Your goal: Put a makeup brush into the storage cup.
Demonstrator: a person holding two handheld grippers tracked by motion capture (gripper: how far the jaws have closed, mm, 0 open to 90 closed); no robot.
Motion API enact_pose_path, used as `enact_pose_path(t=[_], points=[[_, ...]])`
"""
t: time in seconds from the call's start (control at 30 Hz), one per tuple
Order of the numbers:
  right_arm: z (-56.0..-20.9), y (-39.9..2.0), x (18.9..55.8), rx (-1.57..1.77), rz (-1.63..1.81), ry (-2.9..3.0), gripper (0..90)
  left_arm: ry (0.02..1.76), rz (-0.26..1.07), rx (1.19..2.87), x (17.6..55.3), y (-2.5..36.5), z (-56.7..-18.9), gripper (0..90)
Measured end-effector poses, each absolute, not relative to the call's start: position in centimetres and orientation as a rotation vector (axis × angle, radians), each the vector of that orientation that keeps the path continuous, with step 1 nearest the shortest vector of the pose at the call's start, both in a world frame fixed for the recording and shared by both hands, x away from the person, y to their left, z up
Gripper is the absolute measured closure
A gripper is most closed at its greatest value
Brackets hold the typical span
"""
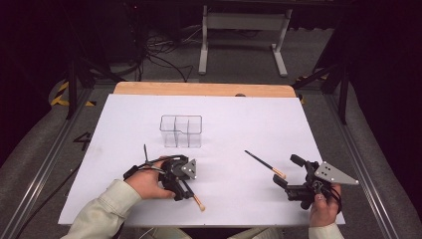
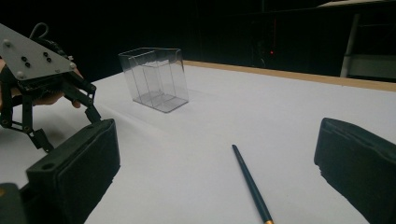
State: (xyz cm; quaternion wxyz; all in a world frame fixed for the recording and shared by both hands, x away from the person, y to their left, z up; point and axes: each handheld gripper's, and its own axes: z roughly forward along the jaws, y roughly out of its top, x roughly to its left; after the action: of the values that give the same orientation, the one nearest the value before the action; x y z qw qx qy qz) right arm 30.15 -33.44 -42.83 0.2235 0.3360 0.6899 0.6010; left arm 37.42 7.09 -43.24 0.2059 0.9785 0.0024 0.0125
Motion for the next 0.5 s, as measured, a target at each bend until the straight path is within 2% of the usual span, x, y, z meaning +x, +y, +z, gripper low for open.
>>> enact_pose_path(t=[0.1, 0.5], points=[[-42.88, -33.41, 30.16, 0.938, 1.656, 1.911, 0.5, 0.01, 0.043, 2.736, 37.36, 7.04, -43.27, 31.9], [-42.94, -33.43, 30.2, 0.947, 1.657, 1.916, 0.5, 0.023, 0.031, 2.765, 37.34, 6.86, -43.38, 37.3]])
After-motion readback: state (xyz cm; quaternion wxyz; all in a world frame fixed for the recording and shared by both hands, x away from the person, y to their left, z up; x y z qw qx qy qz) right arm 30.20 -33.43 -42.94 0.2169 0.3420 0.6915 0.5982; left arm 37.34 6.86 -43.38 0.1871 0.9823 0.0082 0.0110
